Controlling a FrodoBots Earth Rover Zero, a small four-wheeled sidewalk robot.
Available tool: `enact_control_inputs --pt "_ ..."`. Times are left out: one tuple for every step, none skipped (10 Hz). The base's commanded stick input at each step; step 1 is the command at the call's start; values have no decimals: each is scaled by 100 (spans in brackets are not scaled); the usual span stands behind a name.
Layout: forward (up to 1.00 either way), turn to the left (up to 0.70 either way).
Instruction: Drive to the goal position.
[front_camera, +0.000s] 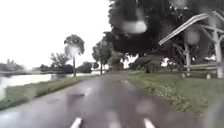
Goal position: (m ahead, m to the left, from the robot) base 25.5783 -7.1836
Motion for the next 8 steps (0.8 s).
enact_control_inputs --pt "100 0" --pt "100 0" --pt "100 0" --pt "100 0" --pt "100 0" --pt "100 0" --pt "100 0" --pt "100 0"
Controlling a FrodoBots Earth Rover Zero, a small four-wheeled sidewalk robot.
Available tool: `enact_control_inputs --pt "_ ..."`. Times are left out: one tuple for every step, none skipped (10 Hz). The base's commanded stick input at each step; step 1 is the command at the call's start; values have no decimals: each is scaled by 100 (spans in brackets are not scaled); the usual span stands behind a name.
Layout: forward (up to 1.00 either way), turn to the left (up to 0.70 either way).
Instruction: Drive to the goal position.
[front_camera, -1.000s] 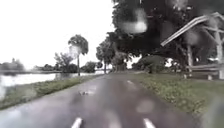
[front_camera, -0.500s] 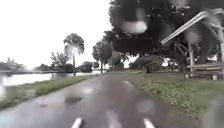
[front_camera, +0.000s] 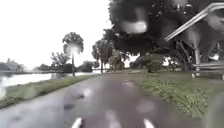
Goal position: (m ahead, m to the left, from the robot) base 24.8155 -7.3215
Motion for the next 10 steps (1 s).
enact_control_inputs --pt "100 0" --pt "100 0" --pt "100 0" --pt "100 0" --pt "100 0" --pt "100 0" --pt "100 0" --pt "100 0" --pt "100 0" --pt "100 0"
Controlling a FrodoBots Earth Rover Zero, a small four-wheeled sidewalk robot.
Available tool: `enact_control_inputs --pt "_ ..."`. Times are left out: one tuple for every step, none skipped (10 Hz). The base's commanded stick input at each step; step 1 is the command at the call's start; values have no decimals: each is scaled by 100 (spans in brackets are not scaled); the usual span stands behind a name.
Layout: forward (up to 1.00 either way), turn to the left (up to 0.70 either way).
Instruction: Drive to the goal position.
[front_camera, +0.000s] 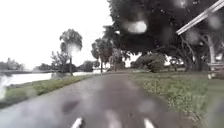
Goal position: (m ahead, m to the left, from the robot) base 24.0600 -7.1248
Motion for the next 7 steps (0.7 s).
enact_control_inputs --pt "100 0" --pt "100 0" --pt "100 0" --pt "100 0" --pt "100 0" --pt "100 0" --pt "100 0"
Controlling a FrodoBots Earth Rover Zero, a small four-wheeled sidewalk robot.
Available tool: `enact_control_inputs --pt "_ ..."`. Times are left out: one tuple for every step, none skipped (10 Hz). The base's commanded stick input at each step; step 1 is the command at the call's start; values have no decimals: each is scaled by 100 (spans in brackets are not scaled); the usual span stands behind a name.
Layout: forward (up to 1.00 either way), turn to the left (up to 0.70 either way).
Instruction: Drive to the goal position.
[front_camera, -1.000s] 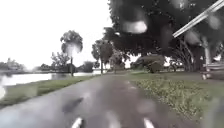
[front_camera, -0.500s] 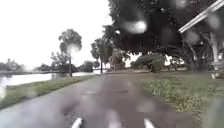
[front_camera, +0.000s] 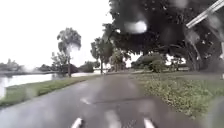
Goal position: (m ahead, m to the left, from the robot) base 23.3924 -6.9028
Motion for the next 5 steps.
enact_control_inputs --pt "100 0" --pt "100 0" --pt "100 0" --pt "100 0" --pt "100 0"
